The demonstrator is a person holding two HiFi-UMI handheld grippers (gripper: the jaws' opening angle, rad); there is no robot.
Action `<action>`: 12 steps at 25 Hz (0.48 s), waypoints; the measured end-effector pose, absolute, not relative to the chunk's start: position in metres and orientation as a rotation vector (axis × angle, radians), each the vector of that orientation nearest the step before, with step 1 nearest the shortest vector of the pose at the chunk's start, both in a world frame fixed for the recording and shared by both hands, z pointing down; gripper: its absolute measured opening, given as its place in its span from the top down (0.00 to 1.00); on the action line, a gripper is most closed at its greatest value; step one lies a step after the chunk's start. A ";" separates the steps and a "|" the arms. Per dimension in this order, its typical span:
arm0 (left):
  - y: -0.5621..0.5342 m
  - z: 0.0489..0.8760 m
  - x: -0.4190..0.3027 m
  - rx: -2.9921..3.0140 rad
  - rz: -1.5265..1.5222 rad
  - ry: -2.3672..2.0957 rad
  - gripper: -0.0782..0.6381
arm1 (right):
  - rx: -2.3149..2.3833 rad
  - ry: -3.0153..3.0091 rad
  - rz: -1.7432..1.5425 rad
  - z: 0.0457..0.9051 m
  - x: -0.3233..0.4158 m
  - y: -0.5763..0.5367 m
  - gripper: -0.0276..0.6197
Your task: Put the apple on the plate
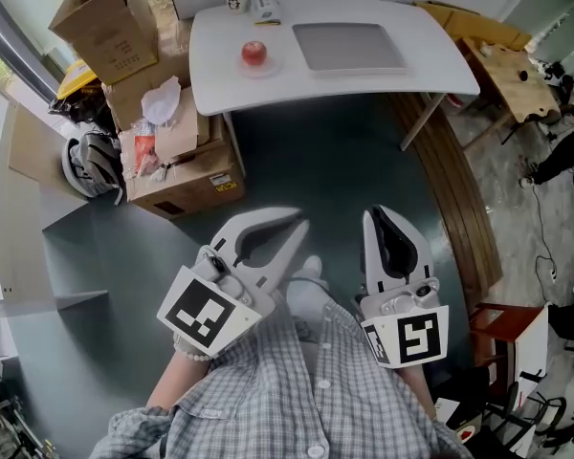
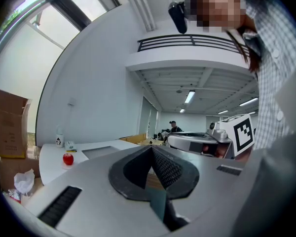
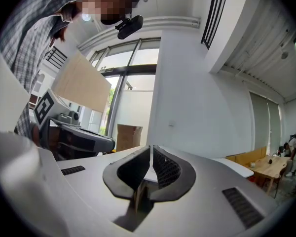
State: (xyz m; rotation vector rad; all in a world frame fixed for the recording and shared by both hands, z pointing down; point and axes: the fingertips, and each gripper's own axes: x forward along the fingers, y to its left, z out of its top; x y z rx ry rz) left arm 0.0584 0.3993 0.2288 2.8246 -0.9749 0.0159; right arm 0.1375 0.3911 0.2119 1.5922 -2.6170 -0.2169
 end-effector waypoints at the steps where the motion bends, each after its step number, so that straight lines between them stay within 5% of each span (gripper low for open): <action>1: 0.394 0.228 0.061 2.822 0.014 -0.984 0.88 | 1.584 -2.622 -0.219 0.211 0.140 0.385 0.91; 12: 0.329 0.222 0.089 2.779 0.003 -1.120 0.88 | 1.472 -2.682 -0.226 0.210 0.169 0.314 0.91</action>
